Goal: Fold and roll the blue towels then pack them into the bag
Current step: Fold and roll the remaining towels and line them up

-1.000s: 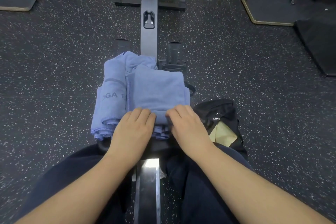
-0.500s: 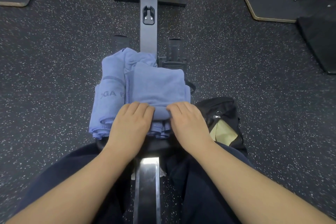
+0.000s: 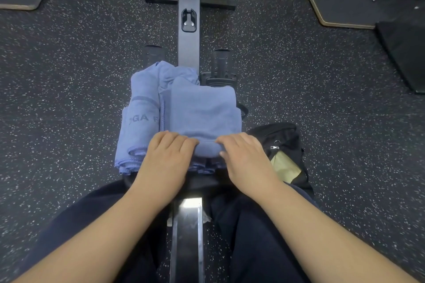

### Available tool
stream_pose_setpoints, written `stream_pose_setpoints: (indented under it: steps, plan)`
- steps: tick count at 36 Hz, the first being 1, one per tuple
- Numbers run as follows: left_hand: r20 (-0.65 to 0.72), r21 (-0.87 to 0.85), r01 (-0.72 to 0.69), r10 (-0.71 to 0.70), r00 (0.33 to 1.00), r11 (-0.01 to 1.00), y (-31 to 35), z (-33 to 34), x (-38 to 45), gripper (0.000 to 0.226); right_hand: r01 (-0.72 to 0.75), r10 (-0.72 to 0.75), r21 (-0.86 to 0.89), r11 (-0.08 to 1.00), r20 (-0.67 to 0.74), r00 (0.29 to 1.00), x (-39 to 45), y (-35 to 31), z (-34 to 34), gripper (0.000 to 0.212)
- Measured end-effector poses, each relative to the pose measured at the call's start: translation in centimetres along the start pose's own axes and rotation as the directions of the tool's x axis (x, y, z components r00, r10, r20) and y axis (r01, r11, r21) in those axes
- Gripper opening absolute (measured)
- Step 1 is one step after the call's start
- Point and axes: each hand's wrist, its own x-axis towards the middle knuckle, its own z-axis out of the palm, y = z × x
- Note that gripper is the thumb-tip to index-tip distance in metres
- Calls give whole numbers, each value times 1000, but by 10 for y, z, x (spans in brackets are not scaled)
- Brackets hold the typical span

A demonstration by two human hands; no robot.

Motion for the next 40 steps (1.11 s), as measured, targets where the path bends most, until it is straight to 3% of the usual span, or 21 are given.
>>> stream_pose_setpoints:
  steps: [7, 15, 18, 25, 34, 38, 40]
  plan:
    - [89, -20, 50, -48, 995, 999, 4, 1, -9, 40, 0, 1, -9, 1000, 59, 998, -7, -2, -2, 28]
    - [94, -39, 113, -109, 990, 993, 6, 7, -8, 45, -86, 86, -7, 996, 132, 988, -5, -5, 1, 19]
    - [92, -45, 133, -128, 987, 990, 8, 4, -5, 45, -84, 85, -24, 996, 58, 995, -4, -4, 6, 14]
    - [117, -36, 120, -115, 986, 992, 6, -1, 1, 47, -79, 75, -73, 994, -58, 995, 4, -7, 4, 43]
    - [119, -73, 109, -100, 988, 991, 2, -4, 2, 27, -113, 100, -92, 989, -141, 985, 5, -2, 13, 5]
    - [42, -93, 136, -133, 990, 986, 4, 1, 0, 21, -114, 92, -114, 987, -175, 980, 7, -2, 15, 3]
    - [16, -85, 129, -128, 992, 988, 5, 3, -2, 18, -114, 95, -96, 989, -183, 979, 9, -1, 14, 17]
